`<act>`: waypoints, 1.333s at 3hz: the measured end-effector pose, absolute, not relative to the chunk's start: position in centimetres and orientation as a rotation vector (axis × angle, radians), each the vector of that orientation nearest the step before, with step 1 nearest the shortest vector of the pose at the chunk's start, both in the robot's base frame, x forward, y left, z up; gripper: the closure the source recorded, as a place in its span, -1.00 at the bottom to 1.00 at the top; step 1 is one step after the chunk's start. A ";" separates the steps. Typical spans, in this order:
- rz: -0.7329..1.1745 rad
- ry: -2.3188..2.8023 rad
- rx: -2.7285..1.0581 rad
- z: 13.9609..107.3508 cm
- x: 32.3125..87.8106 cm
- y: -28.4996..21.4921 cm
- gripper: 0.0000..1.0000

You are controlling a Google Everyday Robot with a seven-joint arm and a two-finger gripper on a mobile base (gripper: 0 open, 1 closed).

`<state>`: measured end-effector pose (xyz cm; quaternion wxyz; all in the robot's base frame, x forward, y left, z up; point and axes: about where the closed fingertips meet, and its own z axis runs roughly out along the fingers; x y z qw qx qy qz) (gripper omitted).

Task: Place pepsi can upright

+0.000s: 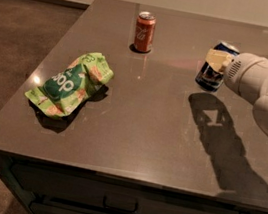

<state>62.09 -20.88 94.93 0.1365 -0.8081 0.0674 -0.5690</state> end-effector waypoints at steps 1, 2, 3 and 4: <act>-1.693 0.097 -2.296 94.7 61.7 -20.1 1.00; -1.726 0.015 -2.267 94.2 61.3 -19.5 1.00; -1.758 -0.045 -2.243 93.9 61.1 -19.5 1.00; -1.798 -0.097 -2.214 93.7 61.0 -19.9 0.70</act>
Offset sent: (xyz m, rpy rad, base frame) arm -0.0130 0.0089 -0.0180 -0.0829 -0.1254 0.1540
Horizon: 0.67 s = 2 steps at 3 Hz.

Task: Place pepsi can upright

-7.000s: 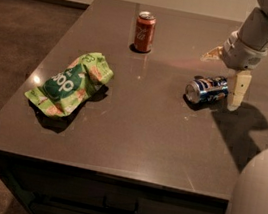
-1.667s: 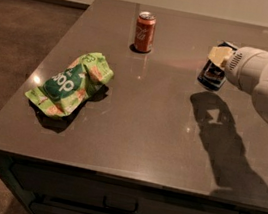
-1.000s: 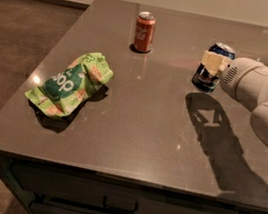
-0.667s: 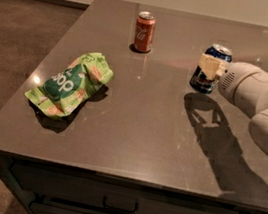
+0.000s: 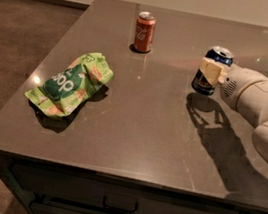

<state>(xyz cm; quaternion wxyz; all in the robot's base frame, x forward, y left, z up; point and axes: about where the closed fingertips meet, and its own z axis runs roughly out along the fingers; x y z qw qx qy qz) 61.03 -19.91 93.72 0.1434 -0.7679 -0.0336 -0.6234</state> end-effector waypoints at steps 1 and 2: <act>-1.823 -0.127 -2.200 93.3 61.2 -20.3 0.26; -1.838 -0.152 -2.196 92.4 61.7 -20.6 -0.38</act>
Offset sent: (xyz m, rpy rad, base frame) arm 0.0134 0.0035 -0.0412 -0.0405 -0.0412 0.0082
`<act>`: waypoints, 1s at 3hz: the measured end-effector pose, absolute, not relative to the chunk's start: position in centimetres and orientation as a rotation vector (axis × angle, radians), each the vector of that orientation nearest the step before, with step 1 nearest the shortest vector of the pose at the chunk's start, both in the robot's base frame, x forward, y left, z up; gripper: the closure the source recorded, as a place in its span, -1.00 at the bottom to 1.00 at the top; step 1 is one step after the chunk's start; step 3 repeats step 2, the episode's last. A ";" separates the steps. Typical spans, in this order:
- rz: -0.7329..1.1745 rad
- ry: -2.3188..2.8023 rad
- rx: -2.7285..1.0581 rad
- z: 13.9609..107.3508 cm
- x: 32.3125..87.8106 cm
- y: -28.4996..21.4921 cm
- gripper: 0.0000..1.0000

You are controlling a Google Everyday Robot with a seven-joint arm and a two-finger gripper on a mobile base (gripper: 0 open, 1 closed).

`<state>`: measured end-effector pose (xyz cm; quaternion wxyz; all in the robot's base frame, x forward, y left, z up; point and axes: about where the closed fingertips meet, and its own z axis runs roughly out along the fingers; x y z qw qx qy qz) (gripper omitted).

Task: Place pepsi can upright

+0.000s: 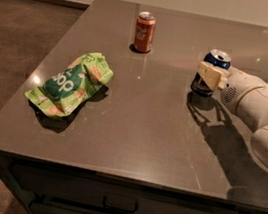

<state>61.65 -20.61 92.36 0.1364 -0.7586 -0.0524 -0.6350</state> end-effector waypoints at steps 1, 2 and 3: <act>-1.851 -0.174 -2.232 90.9 61.5 -21.1 -1.00; -1.853 -0.175 -2.235 90.9 61.5 -21.2 -1.00; -1.853 -0.175 -2.235 90.9 61.5 -21.2 -1.00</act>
Offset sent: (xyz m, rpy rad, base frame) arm 0.0007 0.0104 -0.0384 -0.0568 0.0165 -0.0427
